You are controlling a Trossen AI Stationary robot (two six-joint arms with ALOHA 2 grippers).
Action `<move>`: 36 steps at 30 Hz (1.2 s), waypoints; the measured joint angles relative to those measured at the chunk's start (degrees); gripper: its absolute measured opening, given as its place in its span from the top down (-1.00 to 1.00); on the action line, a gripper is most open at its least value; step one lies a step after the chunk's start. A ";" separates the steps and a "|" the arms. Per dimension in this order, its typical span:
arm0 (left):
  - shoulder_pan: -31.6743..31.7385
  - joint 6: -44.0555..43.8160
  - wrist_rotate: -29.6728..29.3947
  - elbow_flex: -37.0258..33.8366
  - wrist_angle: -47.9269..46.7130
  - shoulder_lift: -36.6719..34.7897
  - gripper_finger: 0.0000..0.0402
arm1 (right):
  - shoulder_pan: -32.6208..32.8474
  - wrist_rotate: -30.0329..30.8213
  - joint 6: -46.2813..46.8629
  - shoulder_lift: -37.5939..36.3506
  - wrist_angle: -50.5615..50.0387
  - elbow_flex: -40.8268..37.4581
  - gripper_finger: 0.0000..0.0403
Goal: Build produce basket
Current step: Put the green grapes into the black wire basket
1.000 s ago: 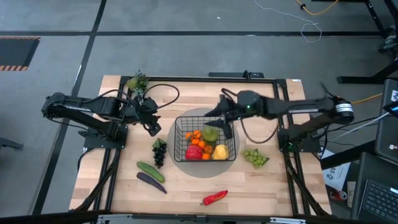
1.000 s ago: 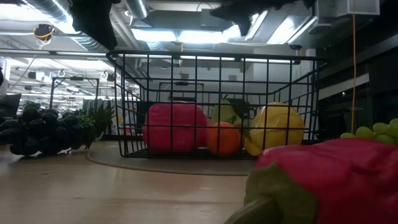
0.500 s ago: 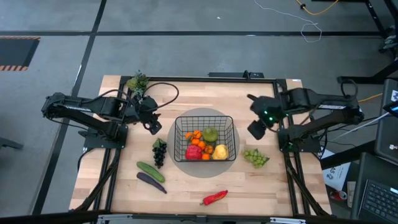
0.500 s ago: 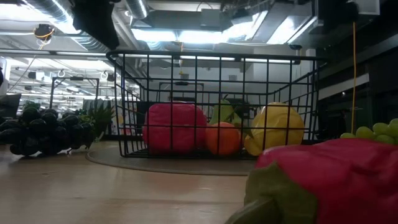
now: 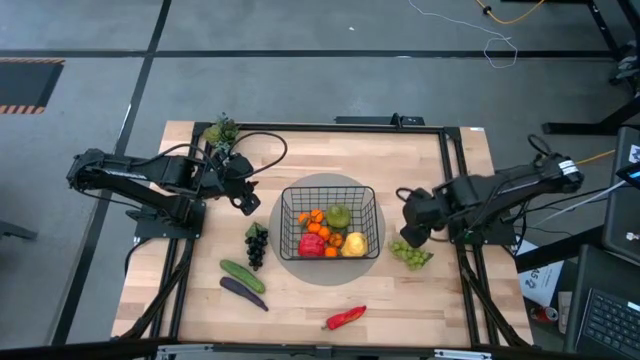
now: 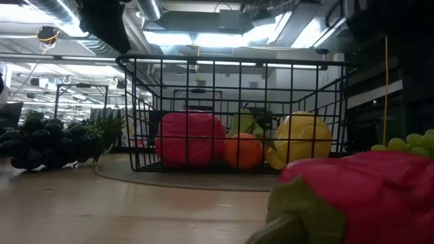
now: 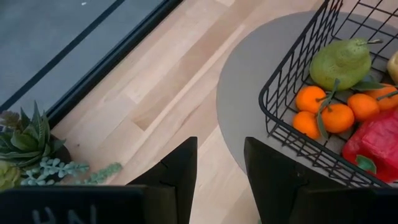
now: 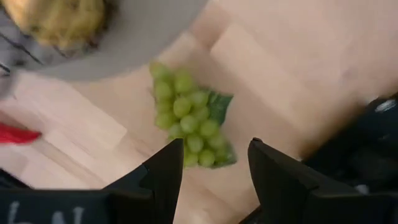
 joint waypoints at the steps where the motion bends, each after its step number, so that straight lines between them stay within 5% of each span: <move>1: 0.00 0.00 0.00 0.00 -0.02 0.00 0.36 | 0.43 -1.38 0.89 0.00 1.79 -1.94 0.10; 9: 0.00 0.15 -0.49 0.00 -0.02 0.01 0.36 | 1.89 -4.30 1.25 0.00 23.44 -15.59 0.10; 17: 0.00 0.19 -1.49 0.00 -0.02 0.01 0.36 | 1.89 -7.38 4.61 0.00 33.02 -24.68 0.10; 27: 0.00 0.24 -1.57 0.00 -0.04 0.02 0.36 | 1.94 -2.17 7.06 -0.15 36.94 -30.34 0.15; 36: 0.01 0.28 -4.33 0.00 -0.07 0.02 0.36 | 1.89 -3.39 9.22 0.00 41.38 -31.03 0.31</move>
